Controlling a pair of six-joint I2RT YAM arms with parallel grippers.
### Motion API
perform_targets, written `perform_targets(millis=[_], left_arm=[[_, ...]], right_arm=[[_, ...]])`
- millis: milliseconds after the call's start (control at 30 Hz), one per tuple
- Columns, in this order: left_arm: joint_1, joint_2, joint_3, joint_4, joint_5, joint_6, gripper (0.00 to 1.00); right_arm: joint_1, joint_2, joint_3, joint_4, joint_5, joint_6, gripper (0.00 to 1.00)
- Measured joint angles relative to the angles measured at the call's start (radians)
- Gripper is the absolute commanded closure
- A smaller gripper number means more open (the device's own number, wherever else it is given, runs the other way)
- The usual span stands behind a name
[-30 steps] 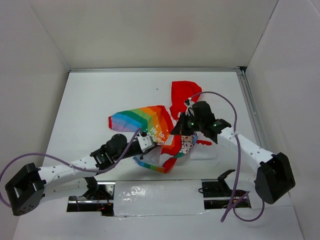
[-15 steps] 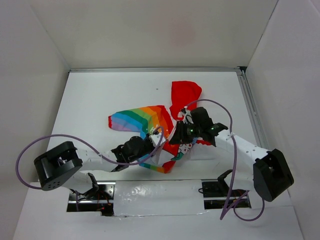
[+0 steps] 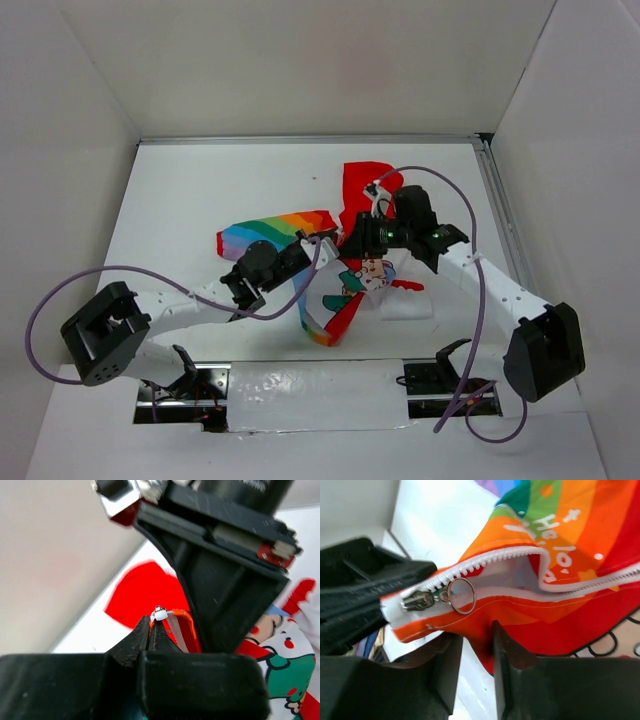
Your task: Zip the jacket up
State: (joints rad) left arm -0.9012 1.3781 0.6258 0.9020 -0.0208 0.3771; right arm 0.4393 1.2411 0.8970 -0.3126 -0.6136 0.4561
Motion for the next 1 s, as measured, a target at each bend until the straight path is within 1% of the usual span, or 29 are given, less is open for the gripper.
perform_targets(millis=[33,67,133,200,233,300,333,367,567,767,900,1000], left_arm=[[0.010,0.000,0.013,0.005,0.021,0.015,1.00],[0.019,-0.001,0.026,0.011,0.039,0.027,1.00],[0.038,-0.009,0.043,0.014,0.093,0.046,1.00],[0.063,-0.035,0.049,-0.003,0.166,0.048,1.00],[0.069,-0.044,0.050,-0.028,0.230,0.044,1.00],[0.111,-0.090,0.056,-0.051,0.298,0.038,1.00],[0.125,-0.107,0.056,-0.064,0.331,0.036,1.00],[0.147,-0.126,0.056,-0.076,0.377,0.034,1.00],[0.259,-0.179,0.095,-0.198,0.618,0.013,1.00],[0.323,-0.179,0.105,-0.238,0.790,-0.021,1.00],[0.334,-0.175,0.105,-0.214,0.851,-0.054,1.00],[0.350,-0.161,0.113,-0.177,0.877,-0.073,1.00]], right_arm=[[-0.008,-0.002,0.004,0.004,-0.020,-0.008,0.59],[-0.013,-0.005,0.007,0.006,-0.039,-0.014,0.59],[-0.035,-0.030,0.008,0.003,-0.086,-0.039,0.56],[-0.060,-0.069,0.008,0.004,-0.129,-0.055,0.52],[-0.075,-0.091,0.010,0.003,-0.152,-0.061,0.51],[-0.106,-0.129,0.018,0.005,-0.212,-0.065,0.50],[-0.123,-0.148,0.022,0.006,-0.217,-0.065,0.50],[-0.148,-0.164,0.024,0.012,-0.252,-0.063,0.46],[-0.241,-0.198,0.024,0.049,-0.399,-0.024,0.45],[-0.263,-0.196,0.023,0.181,-0.410,0.119,0.43],[-0.262,-0.166,0.023,0.302,-0.392,0.219,0.44],[-0.258,-0.124,0.023,0.325,-0.353,0.257,0.46]])
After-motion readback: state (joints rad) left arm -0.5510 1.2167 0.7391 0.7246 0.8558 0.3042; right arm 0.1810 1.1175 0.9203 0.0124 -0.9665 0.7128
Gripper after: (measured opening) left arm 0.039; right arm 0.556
